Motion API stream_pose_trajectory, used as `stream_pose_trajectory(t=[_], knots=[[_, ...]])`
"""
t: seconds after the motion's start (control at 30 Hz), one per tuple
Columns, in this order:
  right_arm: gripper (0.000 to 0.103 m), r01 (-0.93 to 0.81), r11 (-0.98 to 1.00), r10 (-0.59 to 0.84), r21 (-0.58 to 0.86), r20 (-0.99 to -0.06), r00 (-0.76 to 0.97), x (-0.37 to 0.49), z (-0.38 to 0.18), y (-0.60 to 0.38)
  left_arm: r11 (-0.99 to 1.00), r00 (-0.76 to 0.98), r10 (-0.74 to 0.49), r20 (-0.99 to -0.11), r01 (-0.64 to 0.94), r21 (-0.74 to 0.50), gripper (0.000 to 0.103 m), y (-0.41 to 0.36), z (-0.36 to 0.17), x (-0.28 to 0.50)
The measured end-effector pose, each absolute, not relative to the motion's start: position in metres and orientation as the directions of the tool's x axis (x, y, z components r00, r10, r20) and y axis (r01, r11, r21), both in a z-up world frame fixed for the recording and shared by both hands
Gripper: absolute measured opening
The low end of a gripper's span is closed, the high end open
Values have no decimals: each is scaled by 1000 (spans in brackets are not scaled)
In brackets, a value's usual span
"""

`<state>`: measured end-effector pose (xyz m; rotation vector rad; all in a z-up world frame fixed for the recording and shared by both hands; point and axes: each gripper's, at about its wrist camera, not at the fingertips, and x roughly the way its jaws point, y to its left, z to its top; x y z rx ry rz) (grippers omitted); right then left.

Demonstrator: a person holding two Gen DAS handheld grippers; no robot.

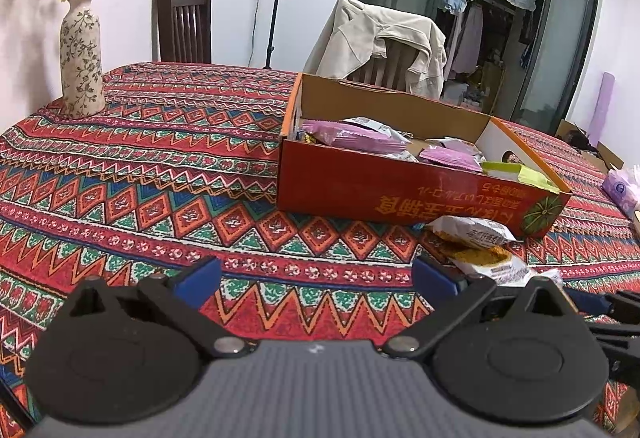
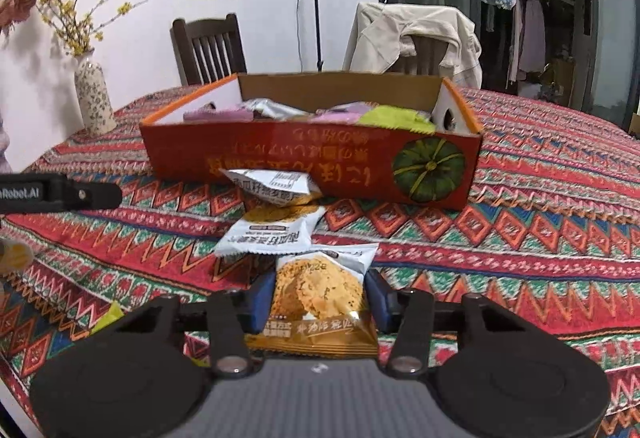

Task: Organize snacks
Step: 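Grasp another pumpkin-seed crisp packet with the left tool while the right holds its packet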

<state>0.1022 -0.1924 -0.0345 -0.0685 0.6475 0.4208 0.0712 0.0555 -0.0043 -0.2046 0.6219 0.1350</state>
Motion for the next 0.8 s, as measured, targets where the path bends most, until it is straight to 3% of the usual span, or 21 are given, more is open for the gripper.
stream_pose_trajectory(t=[0.47, 0.8], knots=[[47, -267, 958, 281, 106, -536, 796, 112, -26, -252, 985, 797, 19, -604, -117, -123, 103, 17, -1, 86], [48, -250, 958, 287, 142, -527, 800, 120, -32, -267, 993, 748, -48, -662, -36, -112, 103, -45, -7, 123]])
